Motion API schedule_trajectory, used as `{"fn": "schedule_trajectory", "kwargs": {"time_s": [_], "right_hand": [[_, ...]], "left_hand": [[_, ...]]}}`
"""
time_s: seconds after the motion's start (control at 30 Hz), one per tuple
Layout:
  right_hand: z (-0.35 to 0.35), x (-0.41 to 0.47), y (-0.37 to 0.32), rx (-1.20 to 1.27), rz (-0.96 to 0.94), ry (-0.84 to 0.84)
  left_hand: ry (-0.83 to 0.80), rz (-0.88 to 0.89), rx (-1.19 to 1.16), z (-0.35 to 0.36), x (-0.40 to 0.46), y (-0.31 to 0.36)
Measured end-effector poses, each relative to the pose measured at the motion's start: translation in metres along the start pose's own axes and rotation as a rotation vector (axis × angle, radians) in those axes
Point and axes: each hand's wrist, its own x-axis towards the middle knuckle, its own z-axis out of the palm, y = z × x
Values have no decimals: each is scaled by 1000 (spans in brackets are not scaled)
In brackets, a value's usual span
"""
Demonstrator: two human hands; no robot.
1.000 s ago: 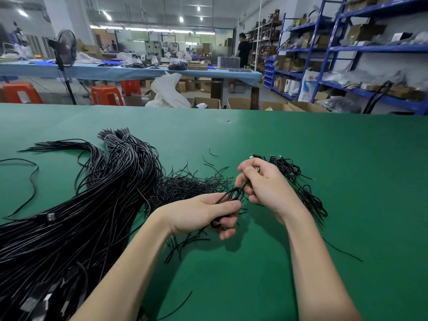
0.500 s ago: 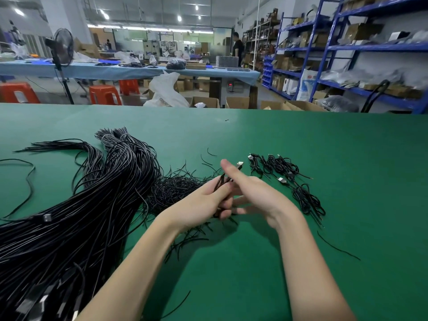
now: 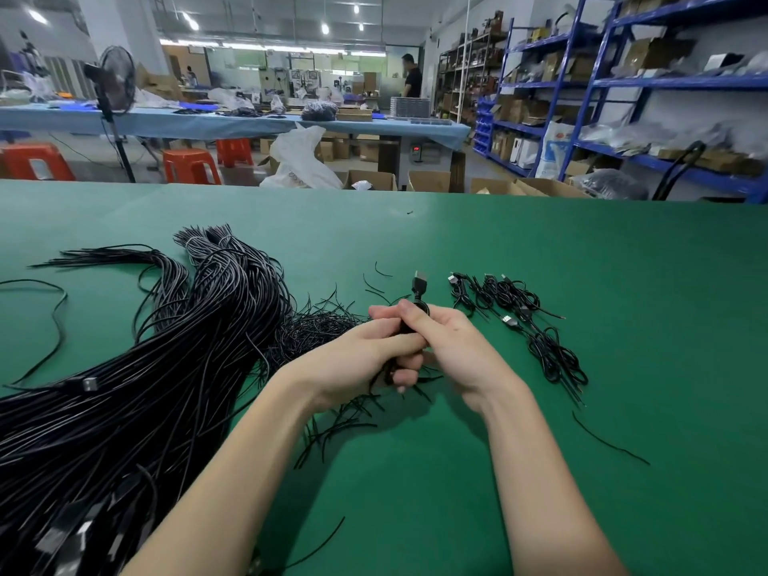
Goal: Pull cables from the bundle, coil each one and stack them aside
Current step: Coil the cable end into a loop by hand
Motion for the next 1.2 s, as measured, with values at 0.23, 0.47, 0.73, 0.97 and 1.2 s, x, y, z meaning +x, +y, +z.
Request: {"fn": "schedule_trajectory", "kwargs": {"time_s": [0.23,0.47,0.73,0.97,1.2], "right_hand": [[2,1,8,126,-75,-24],[7,0,10,189,-65,-38],[4,-1,8,60,-27,-119],[6,2,8,140,29,-80],[9,9,13,219,73,-4]], "left_hand": [[-114,-145,-394,-8,-2,4],[-143,-127,-381,-8,0,-1],[-136,-44,-285,-11,-3,1],[-4,-81,-245,-3,4,-1],[13,-73,-346,3,8,-7]]}}
